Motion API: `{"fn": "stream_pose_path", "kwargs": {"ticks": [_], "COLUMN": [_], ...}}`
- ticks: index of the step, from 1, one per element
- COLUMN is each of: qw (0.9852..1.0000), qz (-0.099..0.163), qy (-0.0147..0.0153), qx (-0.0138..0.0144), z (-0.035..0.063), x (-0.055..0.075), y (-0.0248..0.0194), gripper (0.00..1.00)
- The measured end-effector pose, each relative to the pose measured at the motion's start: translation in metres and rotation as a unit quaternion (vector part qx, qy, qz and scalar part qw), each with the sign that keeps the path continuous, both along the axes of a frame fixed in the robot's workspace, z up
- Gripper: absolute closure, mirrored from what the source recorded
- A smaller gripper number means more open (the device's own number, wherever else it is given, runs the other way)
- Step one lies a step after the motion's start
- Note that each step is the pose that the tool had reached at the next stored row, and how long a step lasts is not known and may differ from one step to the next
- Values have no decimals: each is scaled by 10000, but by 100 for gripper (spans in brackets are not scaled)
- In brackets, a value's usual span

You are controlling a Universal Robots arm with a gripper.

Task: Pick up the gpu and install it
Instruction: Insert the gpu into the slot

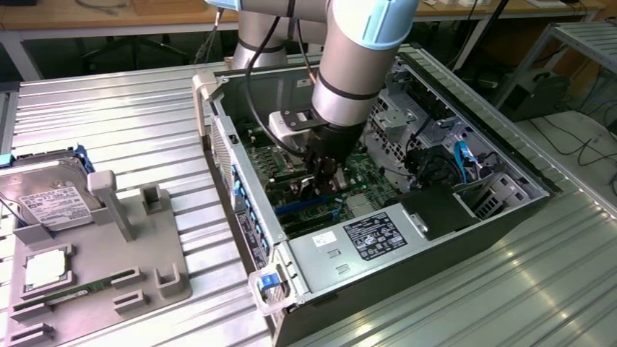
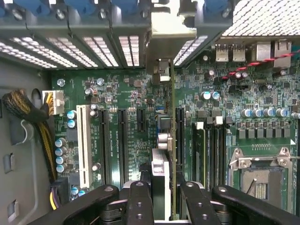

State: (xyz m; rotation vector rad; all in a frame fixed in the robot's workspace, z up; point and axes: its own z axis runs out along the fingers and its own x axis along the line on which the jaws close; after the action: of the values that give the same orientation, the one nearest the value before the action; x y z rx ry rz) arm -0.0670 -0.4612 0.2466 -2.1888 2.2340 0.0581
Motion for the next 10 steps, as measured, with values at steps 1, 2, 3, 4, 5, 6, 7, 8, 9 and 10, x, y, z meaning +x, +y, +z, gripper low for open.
{"fn": "stream_pose_path", "kwargs": {"ticks": [1, 2, 3, 4, 5, 6, 7, 8, 9, 10], "qw": [10000, 10000, 10000, 10000, 10000, 10000, 10000, 10000, 10000, 10000], "qz": [2, 1, 1, 2, 2, 2, 3, 2, 2, 2], "qy": [3, 6, 7, 8, 9, 11, 14, 17, 19, 20], "qx": [-1, -1, -1, 0, 0, 0, 0, 1, 1, 1], "z": [-1, -4, -6, -13, -16, -20, -23, -27, -32, -35], "x": [4, 3, 1, -17, -26, -32, -32, -32, -32, -33], "y": [0, 0, 0, 0, 0, -1, -8, -15, -19, -22], "gripper": [72, 72, 72, 72, 72, 72, 72, 72, 72, 72]}}
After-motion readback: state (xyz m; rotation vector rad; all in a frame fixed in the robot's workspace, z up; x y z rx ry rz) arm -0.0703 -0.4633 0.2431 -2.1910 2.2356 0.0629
